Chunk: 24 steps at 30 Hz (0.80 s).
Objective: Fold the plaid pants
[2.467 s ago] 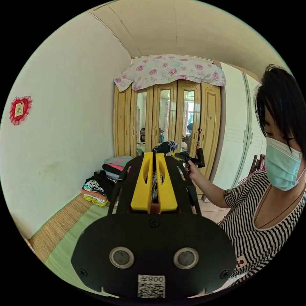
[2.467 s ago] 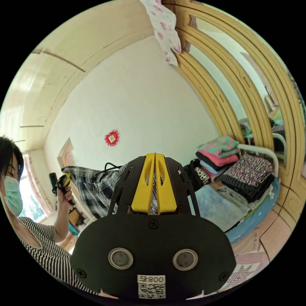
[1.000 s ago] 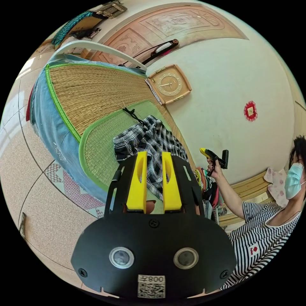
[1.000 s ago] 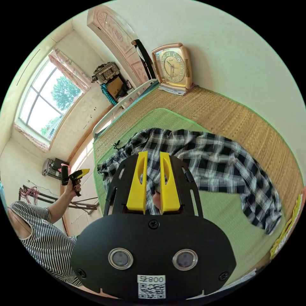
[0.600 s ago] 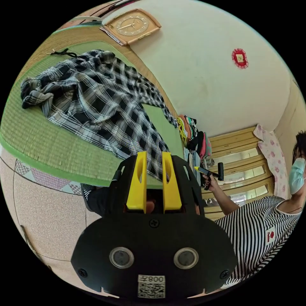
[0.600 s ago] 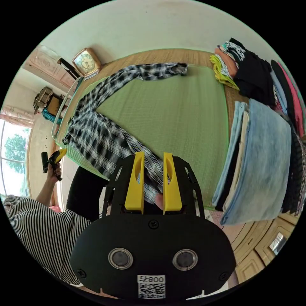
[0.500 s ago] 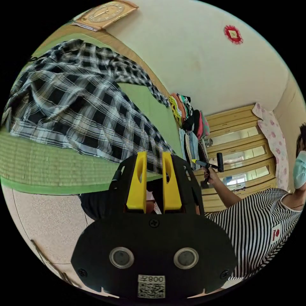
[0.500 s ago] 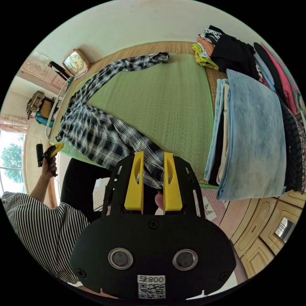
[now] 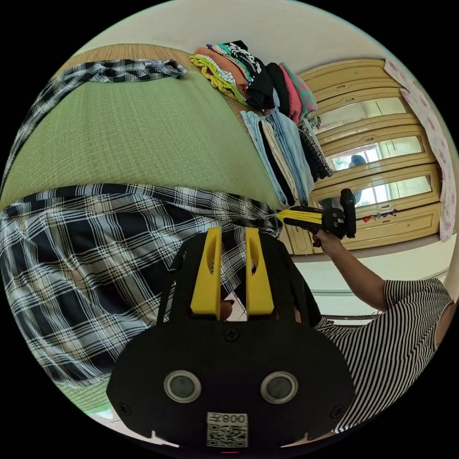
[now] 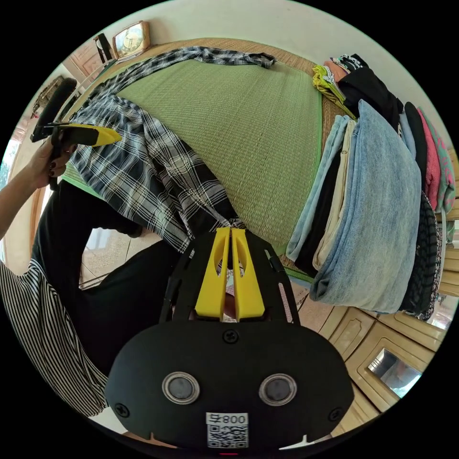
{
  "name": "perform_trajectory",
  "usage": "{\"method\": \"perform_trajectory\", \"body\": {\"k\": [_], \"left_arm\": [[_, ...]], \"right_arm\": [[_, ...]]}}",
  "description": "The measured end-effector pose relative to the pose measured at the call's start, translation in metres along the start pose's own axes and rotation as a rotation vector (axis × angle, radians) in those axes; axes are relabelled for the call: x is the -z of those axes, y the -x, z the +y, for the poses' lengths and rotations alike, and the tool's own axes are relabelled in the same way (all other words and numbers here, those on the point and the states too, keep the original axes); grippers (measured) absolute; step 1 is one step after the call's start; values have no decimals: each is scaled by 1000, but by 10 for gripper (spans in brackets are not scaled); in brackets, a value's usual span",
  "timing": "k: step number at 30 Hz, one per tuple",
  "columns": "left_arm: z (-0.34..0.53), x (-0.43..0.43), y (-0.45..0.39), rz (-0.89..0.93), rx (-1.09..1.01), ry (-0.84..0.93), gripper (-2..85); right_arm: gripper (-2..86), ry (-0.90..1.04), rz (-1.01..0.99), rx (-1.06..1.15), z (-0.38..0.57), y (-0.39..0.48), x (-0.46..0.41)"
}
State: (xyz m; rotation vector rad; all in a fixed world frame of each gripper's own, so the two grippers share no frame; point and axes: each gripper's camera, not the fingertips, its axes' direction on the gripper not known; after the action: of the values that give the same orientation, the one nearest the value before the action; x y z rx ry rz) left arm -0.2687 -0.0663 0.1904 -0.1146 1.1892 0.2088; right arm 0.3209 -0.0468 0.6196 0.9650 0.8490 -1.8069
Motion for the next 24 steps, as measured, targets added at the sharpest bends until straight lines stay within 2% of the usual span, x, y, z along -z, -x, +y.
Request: {"method": "perform_trajectory", "body": {"k": [9, 15, 20, 24], "left_arm": [[-72, -40, 18, -49, -9, -38, 66], [-108, -64, 32, -59, 11, -87, 66], [-123, -88, 43, -61, 8, -84, 68], [-148, -97, 43, -99, -38, -139, 77]], "right_arm": [[-3, -24, -69, -43, -20, -99, 85], [-2, 86, -128, -90, -65, -161, 61], [11, 237, -49, -58, -68, -170, 29], [64, 118, -165, -122, -44, -199, 53]]}}
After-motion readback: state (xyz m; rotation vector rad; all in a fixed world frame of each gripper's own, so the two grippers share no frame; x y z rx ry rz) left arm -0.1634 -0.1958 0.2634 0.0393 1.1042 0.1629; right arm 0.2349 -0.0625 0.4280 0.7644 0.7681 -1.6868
